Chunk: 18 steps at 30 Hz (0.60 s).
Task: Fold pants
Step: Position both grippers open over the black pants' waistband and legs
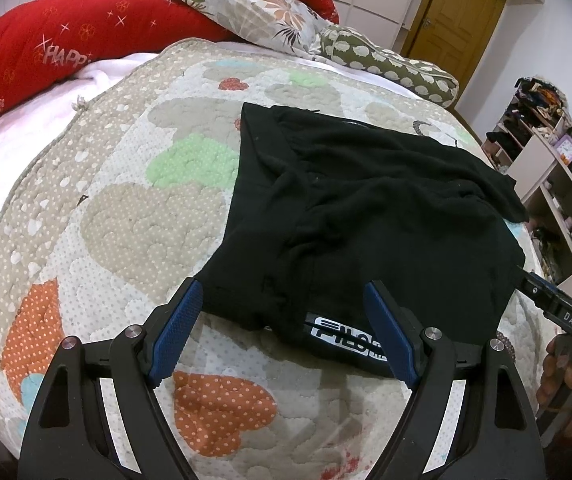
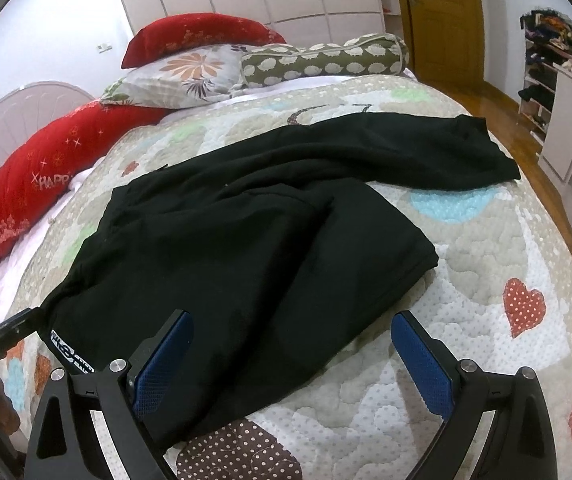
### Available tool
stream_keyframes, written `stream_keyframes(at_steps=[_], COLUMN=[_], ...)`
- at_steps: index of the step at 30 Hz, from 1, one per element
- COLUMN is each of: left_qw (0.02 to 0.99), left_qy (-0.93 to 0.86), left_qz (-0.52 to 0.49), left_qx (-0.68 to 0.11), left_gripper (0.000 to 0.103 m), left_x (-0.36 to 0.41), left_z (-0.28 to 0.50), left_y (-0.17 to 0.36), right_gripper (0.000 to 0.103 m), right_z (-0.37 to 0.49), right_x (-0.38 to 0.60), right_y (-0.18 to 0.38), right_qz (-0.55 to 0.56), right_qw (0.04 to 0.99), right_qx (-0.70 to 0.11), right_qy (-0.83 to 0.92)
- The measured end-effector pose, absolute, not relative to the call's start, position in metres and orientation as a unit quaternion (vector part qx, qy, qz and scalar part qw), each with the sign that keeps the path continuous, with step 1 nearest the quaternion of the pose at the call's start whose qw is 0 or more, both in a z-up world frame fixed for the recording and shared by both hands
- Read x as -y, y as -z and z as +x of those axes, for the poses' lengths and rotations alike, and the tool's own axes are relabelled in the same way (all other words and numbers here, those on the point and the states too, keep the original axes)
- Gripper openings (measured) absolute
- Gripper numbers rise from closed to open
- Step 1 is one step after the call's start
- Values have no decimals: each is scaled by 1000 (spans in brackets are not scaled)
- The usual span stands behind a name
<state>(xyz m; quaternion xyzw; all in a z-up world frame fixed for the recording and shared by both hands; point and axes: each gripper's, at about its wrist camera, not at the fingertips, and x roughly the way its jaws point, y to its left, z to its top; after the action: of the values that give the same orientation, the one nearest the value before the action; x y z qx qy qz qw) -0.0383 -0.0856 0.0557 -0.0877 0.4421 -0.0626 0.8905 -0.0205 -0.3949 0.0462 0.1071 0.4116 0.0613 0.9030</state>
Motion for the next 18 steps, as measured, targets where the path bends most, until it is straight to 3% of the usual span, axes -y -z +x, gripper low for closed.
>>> stream_keyframes(at_steps=[18], left_qw=[886], left_qy=[62], left_qz=[-100], left_qx=[-449], left_gripper=[83], left_x=[72], left_z=[-43], left_y=[-49], right_gripper=[100], right_z=[-19], right_x=[403], right_y=[-39], right_qz=[117], right_qw=[898], right_qx=[-420], right_qy=[-55])
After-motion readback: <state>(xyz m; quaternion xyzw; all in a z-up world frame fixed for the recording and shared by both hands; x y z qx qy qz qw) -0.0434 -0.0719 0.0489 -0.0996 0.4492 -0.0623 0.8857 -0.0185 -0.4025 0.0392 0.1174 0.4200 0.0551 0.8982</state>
